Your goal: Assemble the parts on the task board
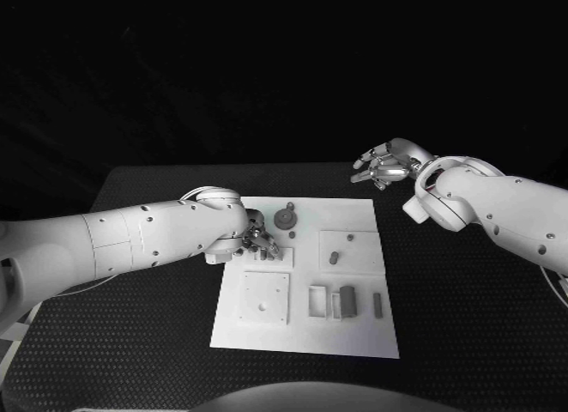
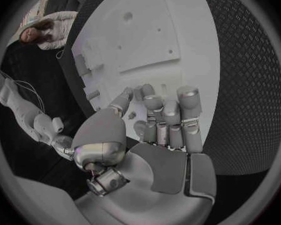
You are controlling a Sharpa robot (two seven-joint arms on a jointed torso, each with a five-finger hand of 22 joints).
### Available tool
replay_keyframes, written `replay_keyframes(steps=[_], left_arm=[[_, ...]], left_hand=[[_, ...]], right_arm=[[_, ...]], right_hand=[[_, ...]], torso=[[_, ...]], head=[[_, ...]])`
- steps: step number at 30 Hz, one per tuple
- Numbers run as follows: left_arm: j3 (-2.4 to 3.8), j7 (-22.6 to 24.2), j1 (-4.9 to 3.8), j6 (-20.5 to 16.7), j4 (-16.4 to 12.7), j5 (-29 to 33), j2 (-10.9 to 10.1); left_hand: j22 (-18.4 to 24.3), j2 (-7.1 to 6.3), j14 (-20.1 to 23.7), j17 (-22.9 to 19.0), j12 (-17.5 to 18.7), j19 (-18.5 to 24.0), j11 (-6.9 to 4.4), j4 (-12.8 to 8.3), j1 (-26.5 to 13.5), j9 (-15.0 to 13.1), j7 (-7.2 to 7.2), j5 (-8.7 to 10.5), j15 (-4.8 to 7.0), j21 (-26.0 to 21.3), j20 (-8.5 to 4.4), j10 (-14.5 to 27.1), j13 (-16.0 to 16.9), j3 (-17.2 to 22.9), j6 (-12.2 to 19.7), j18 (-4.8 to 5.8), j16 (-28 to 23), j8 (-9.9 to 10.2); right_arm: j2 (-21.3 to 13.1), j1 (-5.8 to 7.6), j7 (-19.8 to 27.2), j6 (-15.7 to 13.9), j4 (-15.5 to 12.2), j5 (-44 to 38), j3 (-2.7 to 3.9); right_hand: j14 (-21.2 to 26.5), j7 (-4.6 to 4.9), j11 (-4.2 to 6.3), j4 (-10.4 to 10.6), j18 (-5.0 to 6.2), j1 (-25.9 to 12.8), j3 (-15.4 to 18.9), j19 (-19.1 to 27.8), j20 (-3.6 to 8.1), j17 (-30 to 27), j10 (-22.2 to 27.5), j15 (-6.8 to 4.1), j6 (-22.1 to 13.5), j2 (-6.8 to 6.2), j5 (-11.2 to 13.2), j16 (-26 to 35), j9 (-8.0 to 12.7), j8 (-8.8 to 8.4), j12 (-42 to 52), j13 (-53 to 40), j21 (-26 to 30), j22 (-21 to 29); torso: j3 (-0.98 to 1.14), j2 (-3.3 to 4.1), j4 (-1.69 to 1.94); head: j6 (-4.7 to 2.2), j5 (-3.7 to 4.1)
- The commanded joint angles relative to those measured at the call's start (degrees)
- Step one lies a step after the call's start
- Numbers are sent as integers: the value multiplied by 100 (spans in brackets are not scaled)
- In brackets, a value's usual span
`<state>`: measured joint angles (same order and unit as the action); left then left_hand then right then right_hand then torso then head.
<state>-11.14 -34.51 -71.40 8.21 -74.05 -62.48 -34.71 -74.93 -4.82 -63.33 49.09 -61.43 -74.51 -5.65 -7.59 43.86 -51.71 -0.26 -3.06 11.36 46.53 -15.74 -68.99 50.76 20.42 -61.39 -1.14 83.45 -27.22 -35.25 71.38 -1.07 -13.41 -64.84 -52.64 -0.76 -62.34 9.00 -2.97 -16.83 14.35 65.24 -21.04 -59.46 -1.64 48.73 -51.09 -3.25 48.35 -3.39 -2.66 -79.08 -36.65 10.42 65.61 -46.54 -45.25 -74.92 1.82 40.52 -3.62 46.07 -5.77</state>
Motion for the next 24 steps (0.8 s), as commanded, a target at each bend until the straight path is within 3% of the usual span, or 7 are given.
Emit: replay_keyframes(steps=[1, 10, 11, 13, 18, 24], left_arm=[[-3, 24, 6, -91, -8, -11, -13], [37, 64, -14, -215, -194, 79, -182], [56, 63, -26, -229, -208, 80, -192], [165, 57, -32, -239, -212, 80, -196], [227, 65, -146, -291, -284, 138, -263], [345, 111, -321, -462, -366, 156, -387]], left_hand=[[-69, 5, -4, -8, -4, 33, -33, 1, -68, -6, -2, 28, 51, -33, -22, 15, -8, -25, -56, -474, 14, 22], [-67, -53, -4, -11, -1, 33, -42, 35, -110, -18, 6, 28, 60, -42, -23, 14, -11, -62, -70, -484, 12, 32], [-67, -56, -5, -12, -1, 33, -42, 36, -110, -18, 7, 28, 60, -43, -23, 14, -12, -63, -71, -485, 12, 33], [-66, -60, -5, -12, -1, 33, -43, 39, -111, -19, 7, 28, 61, -44, -24, 13, -12, -64, -72, -486, 12, 34], [-66, -59, -6, -12, -1, 32, -44, 43, -111, -20, 9, 27, 62, -45, -24, 12, -13, -63, -74, -488, 12, 35], [-64, -46, -2, -18, 10, 35, -46, 32, -68, -23, 9, 27, 66, -53, -26, 18, -19, -48, -64, -497, 4, 51]], right_arm=[[2, -1, 26, 46, 3, 13, 3], [20, -5, 26, 53, 74, 13, 2], [26, -5, 26, 54, 93, 13, 1], [31, -5, 29, 52, 123, 13, 0], [29, -5, 33, 55, 160, 18, -3], [28, -5, 56, 34, 192, 25, -8]], right_hand=[[40, 43, -4, -1, 65, -9, 21, 2, -29, -10, 33, 4, -1, 31, -9, -33, 1, -39, 40, 10, 31, -46], [40, 43, -4, -1, 65, -9, 22, 3, -30, -11, 34, 4, -1, 30, -9, -33, 1, -39, 41, 12, 32, -46], [40, 43, -4, -1, 65, -10, 22, 3, -30, -11, 34, 4, -1, 30, -9, -33, 1, -39, 41, 12, 32, -46], [40, 44, -4, -1, 65, -10, 22, 3, -30, -11, 34, 4, -1, 29, -9, -33, 1, -39, 41, 12, 32, -46], [41, 44, -4, -1, 65, -10, 23, 3, -30, -11, 34, 4, -1, 28, -9, -33, 1, -39, 41, 13, 32, -46], [41, 44, -5, 0, 65, -11, 24, 3, -30, -12, 34, 4, -1, 28, -9, -33, 0, -39, 42, 14, 32, -46]], torso=[[2, 0, 0], [3, -12, 6], [2, -14, 8], [4, -12, 8], [3, -13, 6], [6, -5, 6]], head=[[-2, -1], [-57, -6], [-61, -8], [-81, -13], [-155, -24], [-265, -44]])
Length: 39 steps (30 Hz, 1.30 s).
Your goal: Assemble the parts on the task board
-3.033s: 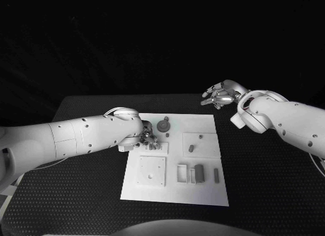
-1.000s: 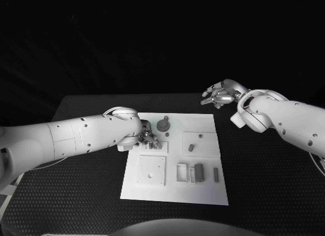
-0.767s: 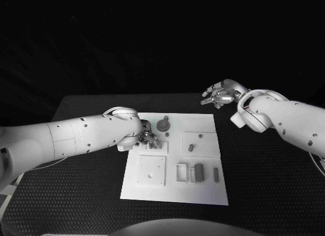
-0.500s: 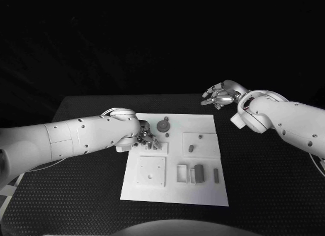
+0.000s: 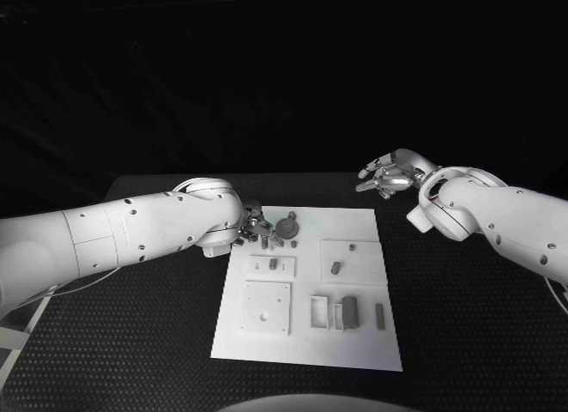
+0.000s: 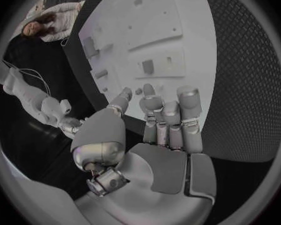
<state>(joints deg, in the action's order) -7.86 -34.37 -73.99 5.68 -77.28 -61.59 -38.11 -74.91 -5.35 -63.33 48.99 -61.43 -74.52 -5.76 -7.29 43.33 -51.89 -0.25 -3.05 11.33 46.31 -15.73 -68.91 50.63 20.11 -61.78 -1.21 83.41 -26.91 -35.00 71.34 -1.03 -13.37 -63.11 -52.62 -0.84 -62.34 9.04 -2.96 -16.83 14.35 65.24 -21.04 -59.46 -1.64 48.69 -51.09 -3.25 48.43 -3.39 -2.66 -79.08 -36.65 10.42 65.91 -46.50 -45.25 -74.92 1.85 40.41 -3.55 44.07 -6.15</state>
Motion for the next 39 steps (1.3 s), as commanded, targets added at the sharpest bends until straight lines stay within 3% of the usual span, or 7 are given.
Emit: replay_keyframes(steps=[1, 8, 14, 18, 32, 33, 39], left_arm=[[24, 109, -83, -239, -51, 70, -65], [46, 336, -289, -743, -53, 273, -245], [44, 561, -305, -1104, -66, 347, -374], [43, 643, -305, -1303, -66, 411, -443], [11, 1484, -296, -2196, 20, -502, -585], [-1, 1458, -290, -2180, 43, -592, -582], [-69, 1278, -237, -2047, 154, -596, -578]], left_hand=[[-64, 9, 1, -9, 13, 38, -33, -4, -5, -4, 5, 27, 69, -34, -28, 14, -8, -15, -16, -491, 4, 26], [93, 126, 380, -231, 466, 486, 228, -229, 303, 145, -244, 42, -173, -427, 106, 468, -245, 55, 508, -412, -444, 418], [869, 186, 865, -905, 1781, 1151, 626, -616, 687, 482, -634, 21, -634, -1563, 504, 949, -1067, 304, 946, -167, -1698, 838], [1333, 151, 792, -1195, 2683, 1094, 778, -816, 816, 718, -759, -4, -873, -2067, 744, 748, -1706, 393, 991, -186, -2268, 949], [1560, -71, 826, -1179, 3963, 1075, 1042, -906, 1402, 1225, -776, -243, -1038, -2457, 907, 763, -2487, 455, 1171, -237, -2630, 1009], [1591, -274, 776, -1175, 4036, 1011, 1028, -679, 1569, 1284, -807, -68, -1034, -2490, 898, 692, -2546, 806, 1159, -256, -2665, 986], [1564, -568, 707, -1124, 4187, 942, 1037, -232, 1339, 1450, -881, -22, -1020, -2501, 895, 607, -2642, 901, 1241, -260, -2682, 1003]], right_arm=[[3, -2, 55, 27, 21, 24, -1], [-17, -3, 83, 4, 39, 48, -6], [-41, -10, 105, -14, 37, 48, -12], [-59, -20, 132, -35, 40, 48, -13], [-73, -118, 235, -95, 89, 51, -13], [-71, -123, 235, -96, 96, 51, -13], [-80, -137, 238, -99, 102, 51, -13]], right_hand=[[41, 39, -5, 0, 65, -11, 24, 3, -31, -7, 34, 5, -9, 28, -9, -34, 0, -39, 13, 9, 32, -46], [41, 39, -5, 0, 65, -10, 23, 3, -31, -8, 34, 5, -8, 30, -9, -34, 0, -39, 14, 10, 32, -46], [41, 39, -4, -1, 65, -6, 20, 3, -30, -8, 34, 4, -7, 35, -9, -34, 0, -38, 15, 11, 32, -46], [41, 39, -4, -1, 65, -4, 20, 3, -30, -9, 34, 4, -6, 35, -9, -34, -1, -38, 16, 11, 32, -46], [41, 38, -3, 0, 65, -4, 19, 1, -30, -10, 32, 4, -2, 39, -9, -34, -2, -36, 18, 13, 32, -46], [41, 38, -3, 1, 65, -4, 19, 1, -30, -11, 32, 3, -2, 40, -9, -34, -2, -36, 19, 13, 32, -46], [41, 38, -3, 1, 65, -3, 18, 0, -30, -11, 31, 3, 0, 44, -9, -34, -2, -35, 20, 14, 32, -46]], torso=[[2, 6, 0], [2, 1, 4], [-7, 12, -3], [-9, 16, -2], [-13, 18, 0], [-13, 20, 0], [-14, 18, -10]], head=[[-66, -6], [-169, -13], [-264, -13], [-318, -11], [-436, -40], [-447, -45], [-463, -58]])
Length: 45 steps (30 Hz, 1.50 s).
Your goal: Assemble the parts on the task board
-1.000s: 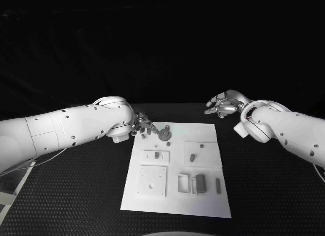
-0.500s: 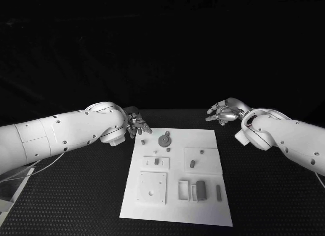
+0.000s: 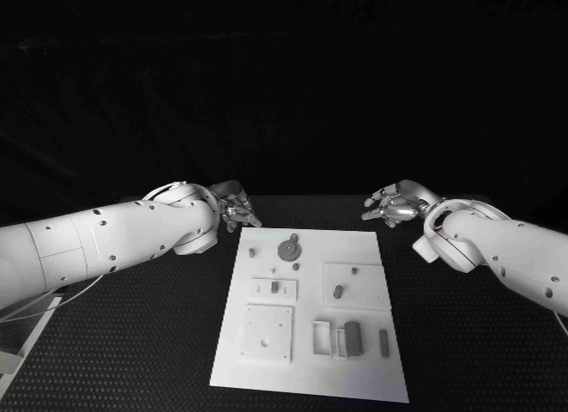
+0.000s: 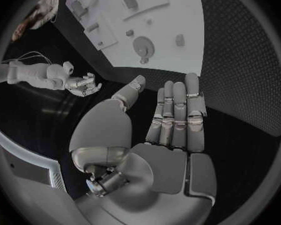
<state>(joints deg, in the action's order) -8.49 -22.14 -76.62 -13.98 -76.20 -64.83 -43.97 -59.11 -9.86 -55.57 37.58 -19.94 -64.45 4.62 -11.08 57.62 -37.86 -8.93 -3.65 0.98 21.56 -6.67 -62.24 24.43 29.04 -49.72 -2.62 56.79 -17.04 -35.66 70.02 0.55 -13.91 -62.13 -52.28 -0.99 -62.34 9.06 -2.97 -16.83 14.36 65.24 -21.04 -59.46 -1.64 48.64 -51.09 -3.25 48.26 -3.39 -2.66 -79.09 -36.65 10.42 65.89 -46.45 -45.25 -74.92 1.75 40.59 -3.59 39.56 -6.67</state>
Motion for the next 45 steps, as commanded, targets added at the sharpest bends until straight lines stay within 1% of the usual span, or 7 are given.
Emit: replay_keyframes(steps=[1, 8, 11, 15, 30, 33, 45], left_arm=[[-10, -21, 41, 9, 86, -273, 18], [-68, -361, 97, 610, 464, -322, 216], [-160, -468, 97, 818, 626, -310, 327], [-166, -566, 98, 1191, 855, -256, 497], [-163, -661, 160, 2103, 1290, -443, 865], [-163, -649, 168, 2150, 1337, -463, 897], [-162, -646, 191, 2260, 1399, -462, 957]], left_hand=[[-22, -169, -86, 26, 42, -83, -5, 263, -216, 59, -24, 78, 17, -20, -8, -92, -26, -19, 8, -115, -13, -2], [-185, -260, -466, 198, -122, -483, -228, 1380, -1100, 58, 135, 80, 242, 222, -180, -587, 67, -1, -369, -219, 254, -211], [-406, 24, -710, 367, -252, -711, -353, 1691, -1218, 51, 204, 85, 390, 485, -304, -833, 166, -107, -468, -264, 551, -236], [-645, 113, -751, 493, -276, -737, -408, 1943, -1248, 37, 259, 86, 451, 688, -396, -909, 223, -367, -567, -282, 760, -257], [-674, 124, -772, 512, -292, -756, -418, 1970, -1254, 30, 270, 84, 461, 719, -404, -939, 235, -402, -597, -283, 797, -271], [-915, 492, -1042, 700, -475, -1068, -542, 1915, -1128, -39, 376, -266, 582, 1061, -493, -1236, 349, -548, -842, -320, 1172, -398], [-915, 492, -1042, 700, -475, -1068, -542, 1915, -1128, -39, 376, -266, 582, 1061, -493, -1236, 349, -548, -842, -320, 1172, -398]], right_arm=[[-17, -6, 79, -45, 6, 17, 2], [-38, -8, 77, -49, 0, 17, 2], [-40, -8, 73, -52, 2, 17, 2], [-22, -8, 71, -46, 3, 17, 2], [-13, -8, 85, -41, -19, 17, 3], [-16, -8, 108, -93, -27, 17, 3], [-14, -8, 216, -255, -12, 93, 3]], right_hand=[[41, 35, -3, 1, 64, -3, 17, 0, -30, -7, 31, 3, 16, 45, -9, -34, -2, -35, 22, 9, 32, -47], [39, 34, -2, -1, 64, 1, 15, -1, -29, -8, 30, 2, 18, 49, -9, -35, -3, -34, 24, 10, 32, -47], [39, 34, -2, -1, 64, 2, 14, -2, -29, -8, 29, 2, 18, 50, -9, -35, -3, -34, 24, 11, 32, -47], [39, 34, -1, -2, 64, 5, 14, -2, -29, -8, 29, 2, 19, 50, -9, -35, -3, -34, 25, 11, 31, -47], [38, 34, -1, -2, 64, 6, 14, -3, -29, -8, 28, 1, 19, 50, -9, -35, -3, -34, 25, 11, 31, -47], [38, 33, -1, -2, 64, 6, 13, -3, -28, -8, 28, 1, 19, 49, -9, -35, -3, -34, 26, 11, 31, -47], [38, 33, -1, -2, 64, 6, 13, -3, -28, -8, 28, 1, 19, 49, -9, -35, -3, -34, 26, 11, 31, -47]], torso=[[-3, -1, -8], [4, 1, -3], [4, 5, -13], [2, 10, -22], [4, 25, -49], [2, 26, -51], [-1, 28, -46]], head=[[-12, -6], [-20, 10], [6, 13], [1, 12], [34, 11], [45, 17], [78, 32]])
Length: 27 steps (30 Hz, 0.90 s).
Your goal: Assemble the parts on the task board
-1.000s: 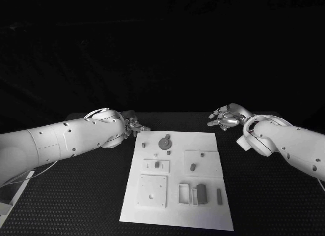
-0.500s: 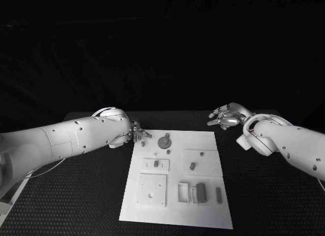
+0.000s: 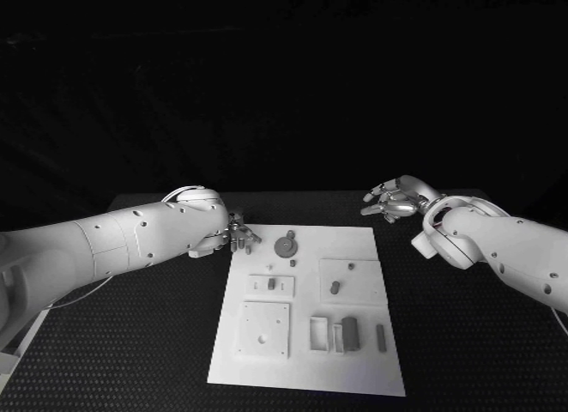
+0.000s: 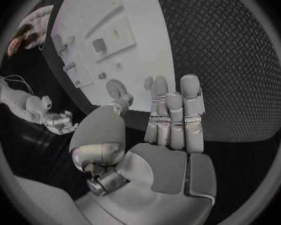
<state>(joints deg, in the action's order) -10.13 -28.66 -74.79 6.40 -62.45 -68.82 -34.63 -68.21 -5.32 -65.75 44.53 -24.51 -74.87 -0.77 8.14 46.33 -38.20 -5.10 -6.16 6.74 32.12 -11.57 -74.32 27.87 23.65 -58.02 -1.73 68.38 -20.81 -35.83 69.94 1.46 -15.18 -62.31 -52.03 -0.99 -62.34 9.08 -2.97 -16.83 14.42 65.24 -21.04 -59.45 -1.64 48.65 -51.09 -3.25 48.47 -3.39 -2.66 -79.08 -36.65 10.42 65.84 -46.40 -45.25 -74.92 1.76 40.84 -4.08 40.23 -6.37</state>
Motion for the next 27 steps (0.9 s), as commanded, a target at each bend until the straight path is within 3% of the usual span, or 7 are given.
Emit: replay_keyframes(steps=[1, 7, 12, 16, 17, 24, 27], left_arm=[[2, 6, 15, 227, 38, -63, 31], [2, 6, 50, 218, 65, -58, 37], [3, 9, 56, 180, 97, -41, 46], [3, -1, 57, 160, 110, 3, 58], [4, 5, 58, 170, 114, 3, 65], [4, 9, 58, 213, 139, 37, 78], [4, 6, 58, 215, 144, 83, 81]], left_hand=[[-254, 274, 110, 107, -29, 127, 6, -224, 54, -14, 37, -181, 34, 169, -54, 7, 74, -465, -12, -412, 150, 14], [-477, 612, 193, 105, -7, 280, -47, -378, 253, 2, 32, -225, 49, 260, -107, 46, 198, -1112, -57, -420, 228, 126], [-545, 689, 205, 30, 54, 285, -39, -148, 604, 19, 50, -235, 68, 223, -125, 45, 309, -1558, -124, -420, 264, 254], [-586, 749, 210, -52, 124, 247, -41, 348, 1135, 9, 44, -244, 70, 164, -128, 33, 402, -1972, -169, -419, 295, 359], [-615, 757, 205, -99, 140, 204, -2, 832, 1601, -25, 120, -237, 32, 127, -120, -19, 474, -2320, -241, -414, 329, 386], [-622, 863, 225, -140, 202, 196, -36, 861, 1789, -28, 29, -261, 56, 77, -116, 32, 494, -2521, -191, -412, 326, 454], [-624, 874, 226, -150, 210, 189, -37, 860, 1848, -32, 27, -269, 55, 65, -117, 29, 504, -2563, -191, -410, 330, 465]], right_arm=[[6, -1, 144, -156, 12, 111, 2], [15, -1, 196, -127, 37, 355, 2], [23, -1, 236, -117, 52, 464, 2], [36, -1, 266, -87, 58, 553, 2], [45, -1, 272, -64, 69, 569, 2], [71, -4, 312, 33, 96, 665, 2], [70, -4, 322, 44, 98, 692, 2]], right_hand=[[38, 32, -1, -2, 58, 6, 14, -3, -29, -9, 28, 1, -2, 49, -9, -36, -3, -34, 31, 7, 31, -47], [518, 107, -68, -2, -37, -99, -72, 552, -200, -355, 328, 92, -90, 24, -13, 645, 8, -78, -405, 310, 519, 170], [1072, 209, -220, -18, -188, -180, -224, 1249, -432, -884, 595, 291, -163, -16, -15, 1664, -6, -89, -1128, 888, 1242, 566], [1246, 254, -324, -7, -257, -193, -315, 1598, -590, -1301, 613, 545, -237, -38, -9, 2471, -27, -81, -1689, 1412, 1723, 883], [1373, 274, -370, 10, -289, -179, -340, 1741, -626, -1408, 698, 624, -275, -48, -13, 2692, -25, -93, -1860, 1537, 1850, 951], [1873, 302, -609, -2, -501, -144, -382, 2517, -833, -2004, 752, 1128, -357, -35, -4, 3915, -53, -70, -2771, 2323, 2482, 1245], [2035, 313, -670, -2, -585, -115, -345, 2798, -886, -2163, 759, 1261, -395, -28, -9, 4252, -54, -70, -3021, 2559, 2652, 1283]], torso=[[-2, 1, 4], [0, 2, 5], [-5, 0, 8], [0, -5, 7], [0, -4, 8], [4, -8, 0], [6, -6, 1]], head=[[15, 0], [31, 0], [42, 8], [55, 4], [55, 8], [55, 2], [52, 6]])
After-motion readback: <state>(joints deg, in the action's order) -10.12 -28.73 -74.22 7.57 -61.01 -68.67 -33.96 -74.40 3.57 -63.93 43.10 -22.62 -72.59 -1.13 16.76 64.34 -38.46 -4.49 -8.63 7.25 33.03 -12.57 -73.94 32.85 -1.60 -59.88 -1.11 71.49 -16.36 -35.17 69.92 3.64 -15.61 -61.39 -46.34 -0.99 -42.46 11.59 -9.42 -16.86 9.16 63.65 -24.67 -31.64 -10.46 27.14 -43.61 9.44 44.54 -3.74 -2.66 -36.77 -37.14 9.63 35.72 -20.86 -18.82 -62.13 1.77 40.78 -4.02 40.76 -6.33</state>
